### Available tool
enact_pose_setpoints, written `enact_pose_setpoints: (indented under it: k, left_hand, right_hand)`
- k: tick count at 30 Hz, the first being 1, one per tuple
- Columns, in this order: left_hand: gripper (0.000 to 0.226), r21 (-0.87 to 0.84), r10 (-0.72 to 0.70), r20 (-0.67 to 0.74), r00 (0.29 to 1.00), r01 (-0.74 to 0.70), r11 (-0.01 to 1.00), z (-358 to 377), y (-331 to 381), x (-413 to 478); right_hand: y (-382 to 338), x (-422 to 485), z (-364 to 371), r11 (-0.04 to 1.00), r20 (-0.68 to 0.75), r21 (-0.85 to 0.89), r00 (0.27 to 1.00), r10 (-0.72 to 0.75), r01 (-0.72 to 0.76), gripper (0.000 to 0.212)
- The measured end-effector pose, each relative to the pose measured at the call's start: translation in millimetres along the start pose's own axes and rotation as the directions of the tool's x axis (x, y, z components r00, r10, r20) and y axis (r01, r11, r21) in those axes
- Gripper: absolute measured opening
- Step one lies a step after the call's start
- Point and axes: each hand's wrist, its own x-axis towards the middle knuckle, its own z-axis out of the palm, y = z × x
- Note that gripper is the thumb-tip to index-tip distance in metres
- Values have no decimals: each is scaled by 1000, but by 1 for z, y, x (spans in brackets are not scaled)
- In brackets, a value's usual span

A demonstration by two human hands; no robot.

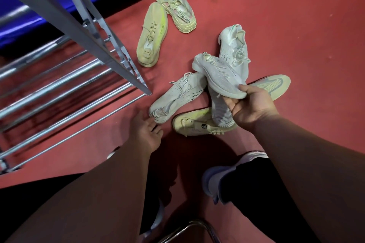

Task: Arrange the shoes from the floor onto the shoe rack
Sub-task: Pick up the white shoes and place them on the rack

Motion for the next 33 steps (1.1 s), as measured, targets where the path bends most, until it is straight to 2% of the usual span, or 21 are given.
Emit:
enact_pose_setpoints:
  k: [2,5,7,11,15,19,23,26,29,33]
  left_hand:
    - [66,14,11,11,1000,-11,1000,2,1,-5]
    - [52,46,18,6,1000,-18,999,7,3,-8]
    - [53,67,10,-18,1000,-9,998,8,1,-5]
    - [40,271,-50,-84,995,72,960,19,-20,-3]
    - [29,514,-101,24,995,74,855,54,-53,-15]
    - [42,627,-239,153,959,93,774,97,-90,-25]
    - [37,588,-255,179,950,105,802,128,-123,-34]
    - [40,375,-287,173,942,206,904,140,-135,-34]
    - [27,282,-242,131,961,197,939,141,-138,-32]
    - [44,285,-202,102,974,166,944,132,-131,-28]
  right_hand:
    - [1,1,0,1000,-5,-8,1000,-4,4,27]
    - [3,0,2,1000,-7,-25,1000,-7,7,22]
    - [2,0,1,999,-9,-32,1000,-9,9,21]
    - [-6,-2,1,998,-12,-60,1000,-16,15,25]
    - [-18,-6,-2,997,-12,-80,1000,-14,13,33]
    - [-37,-14,-7,996,4,-70,999,-47,47,31]
    - [-53,-23,-20,997,-17,-44,997,-71,70,26]
    - [-59,-26,-33,997,-23,-8,996,-83,82,33]
    - [-61,-26,-43,997,-31,11,996,-80,80,39]
    - [-59,-26,-44,998,-31,0,997,-70,70,40]
